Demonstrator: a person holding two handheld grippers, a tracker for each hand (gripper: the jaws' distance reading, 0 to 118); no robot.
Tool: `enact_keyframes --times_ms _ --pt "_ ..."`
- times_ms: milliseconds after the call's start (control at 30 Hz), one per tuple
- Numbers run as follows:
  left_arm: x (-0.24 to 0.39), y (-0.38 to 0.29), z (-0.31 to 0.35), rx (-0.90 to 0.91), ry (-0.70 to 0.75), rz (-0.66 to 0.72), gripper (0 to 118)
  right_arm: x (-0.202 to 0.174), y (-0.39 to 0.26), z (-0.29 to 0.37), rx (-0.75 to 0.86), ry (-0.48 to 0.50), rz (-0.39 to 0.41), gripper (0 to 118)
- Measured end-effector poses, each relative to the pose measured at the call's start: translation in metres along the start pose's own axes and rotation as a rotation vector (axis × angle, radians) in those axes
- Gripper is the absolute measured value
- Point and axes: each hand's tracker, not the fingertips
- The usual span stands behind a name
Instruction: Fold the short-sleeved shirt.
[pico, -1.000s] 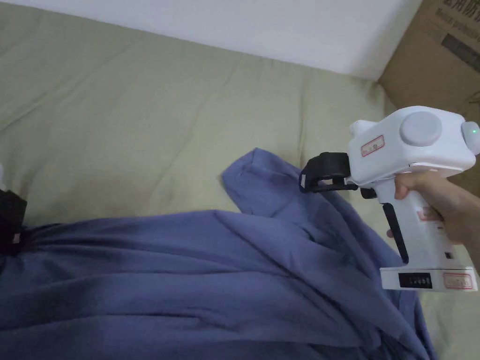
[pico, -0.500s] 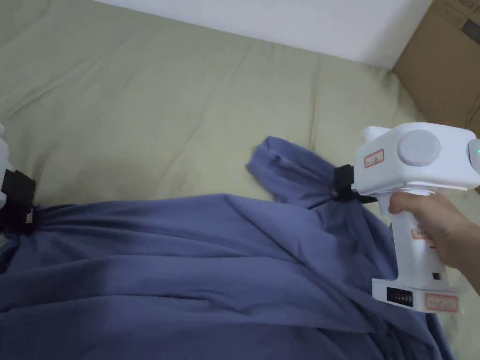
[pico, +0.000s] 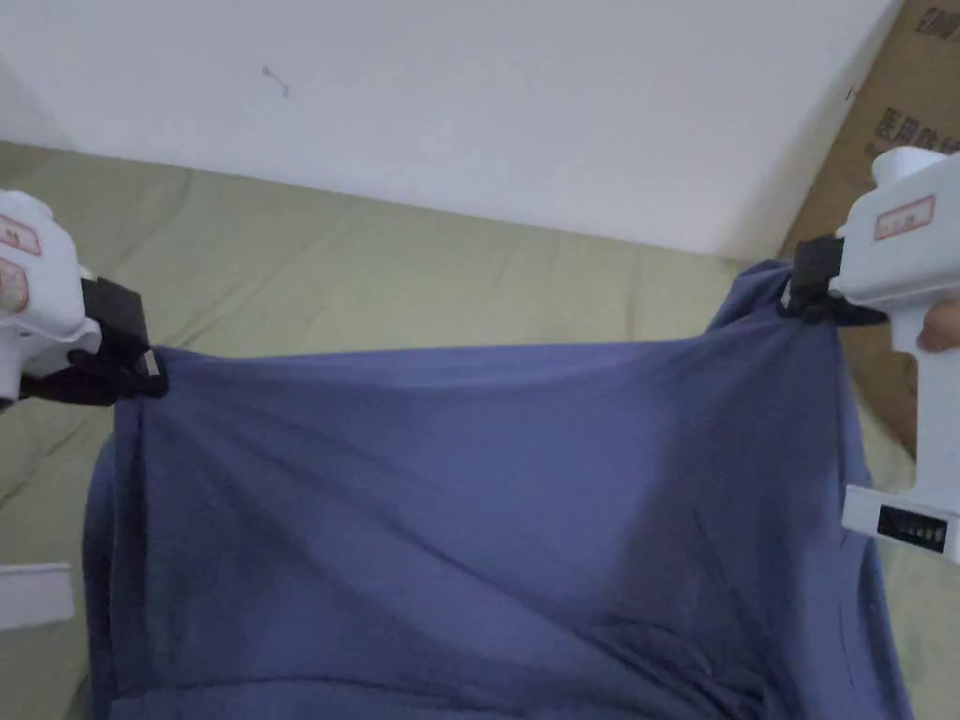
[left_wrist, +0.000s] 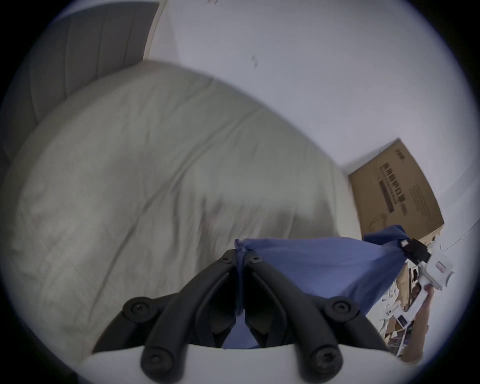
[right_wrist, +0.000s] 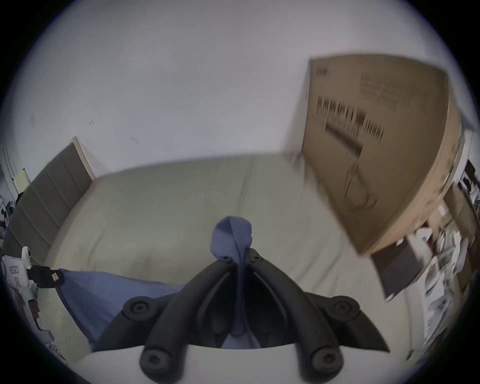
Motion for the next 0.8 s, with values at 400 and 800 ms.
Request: enact_keyframes --times_ms 400,800 --pt "0.102 0.139 0.115 0.466 -0.027 -0.088 4 -0.037 0.164 0.126 0.423 -0.059 0.034 2" --pt "0.092 0.176 0.187 0.750 -0.035 -0.124 4 -0.065 0.201 0.188 0.656 0.015 0.032 2"
